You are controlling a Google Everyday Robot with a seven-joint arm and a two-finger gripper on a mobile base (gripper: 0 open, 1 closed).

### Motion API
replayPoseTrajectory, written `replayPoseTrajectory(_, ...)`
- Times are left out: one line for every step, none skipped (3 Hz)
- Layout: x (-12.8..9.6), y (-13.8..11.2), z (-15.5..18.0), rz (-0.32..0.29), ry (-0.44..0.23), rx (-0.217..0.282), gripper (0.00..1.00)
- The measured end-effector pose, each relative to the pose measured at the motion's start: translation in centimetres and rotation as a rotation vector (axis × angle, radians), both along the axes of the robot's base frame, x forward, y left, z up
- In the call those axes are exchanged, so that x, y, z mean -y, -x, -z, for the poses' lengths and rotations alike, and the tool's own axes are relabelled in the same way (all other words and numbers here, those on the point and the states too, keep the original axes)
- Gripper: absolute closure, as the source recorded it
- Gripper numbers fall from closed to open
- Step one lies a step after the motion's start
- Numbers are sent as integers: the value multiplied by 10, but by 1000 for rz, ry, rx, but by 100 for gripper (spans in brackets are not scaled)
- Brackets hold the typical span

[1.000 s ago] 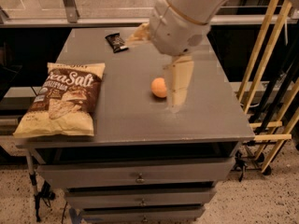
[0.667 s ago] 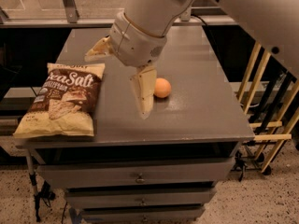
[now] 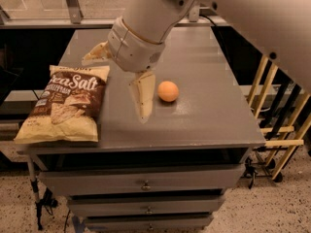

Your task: Pick brown chip bag

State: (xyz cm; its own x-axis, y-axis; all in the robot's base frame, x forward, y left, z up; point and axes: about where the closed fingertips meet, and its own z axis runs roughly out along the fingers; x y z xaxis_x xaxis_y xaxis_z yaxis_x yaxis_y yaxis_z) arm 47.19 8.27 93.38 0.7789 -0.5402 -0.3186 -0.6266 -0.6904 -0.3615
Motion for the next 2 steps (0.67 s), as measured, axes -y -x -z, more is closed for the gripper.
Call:
replayPoseTrajectory(-35,-15,26,-106,-11,39,0)
replayPoseTrajectory(-64,-30,55,-199,-34,55,0)
